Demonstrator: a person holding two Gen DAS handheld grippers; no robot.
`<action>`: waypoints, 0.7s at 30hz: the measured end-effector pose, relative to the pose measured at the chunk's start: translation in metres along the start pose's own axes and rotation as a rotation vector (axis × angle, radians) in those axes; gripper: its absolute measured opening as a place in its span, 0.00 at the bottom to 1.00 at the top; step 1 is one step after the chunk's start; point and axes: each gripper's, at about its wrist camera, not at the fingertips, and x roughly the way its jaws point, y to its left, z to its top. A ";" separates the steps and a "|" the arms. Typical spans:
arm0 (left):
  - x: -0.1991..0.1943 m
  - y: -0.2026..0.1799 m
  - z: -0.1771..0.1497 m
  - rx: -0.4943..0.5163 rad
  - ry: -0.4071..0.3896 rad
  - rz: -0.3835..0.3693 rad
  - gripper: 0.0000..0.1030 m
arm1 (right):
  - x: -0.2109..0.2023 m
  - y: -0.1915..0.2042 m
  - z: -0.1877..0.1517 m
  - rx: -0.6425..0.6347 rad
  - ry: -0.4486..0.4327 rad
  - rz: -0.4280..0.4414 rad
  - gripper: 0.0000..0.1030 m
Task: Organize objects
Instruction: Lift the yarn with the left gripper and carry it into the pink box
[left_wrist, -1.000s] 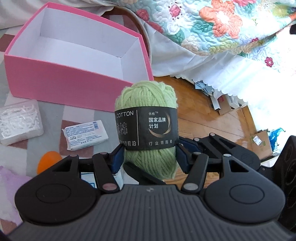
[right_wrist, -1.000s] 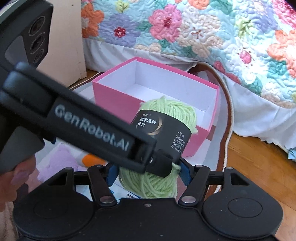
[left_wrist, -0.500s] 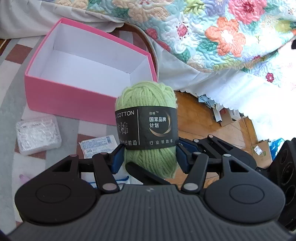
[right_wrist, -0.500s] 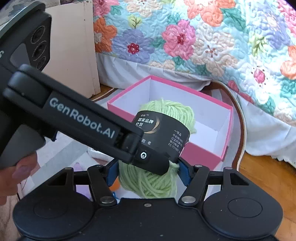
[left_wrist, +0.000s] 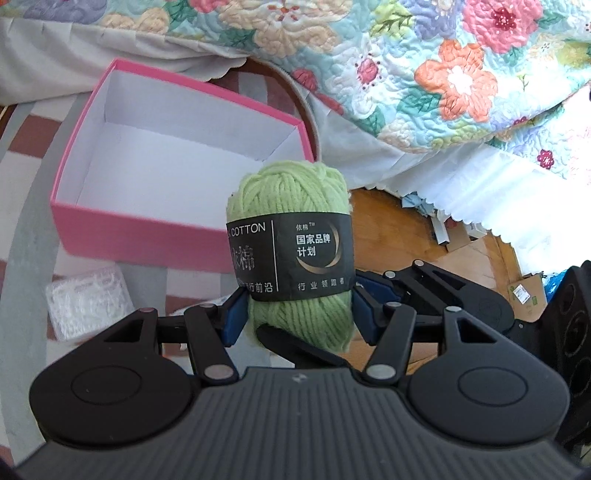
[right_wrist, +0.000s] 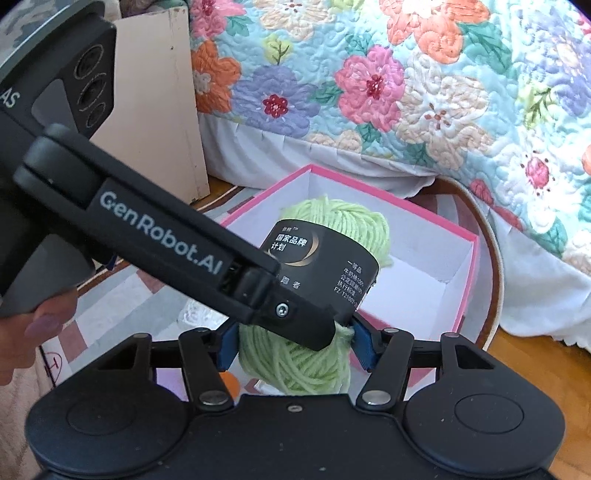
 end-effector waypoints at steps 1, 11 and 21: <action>0.000 -0.002 0.005 0.006 -0.002 0.001 0.56 | 0.000 -0.003 0.003 0.006 -0.002 0.004 0.64; 0.024 -0.007 0.067 0.045 0.002 0.063 0.56 | 0.030 -0.048 0.032 0.170 -0.063 0.045 0.63; 0.094 0.018 0.105 0.010 0.067 0.072 0.56 | 0.090 -0.085 0.033 0.312 -0.003 0.008 0.64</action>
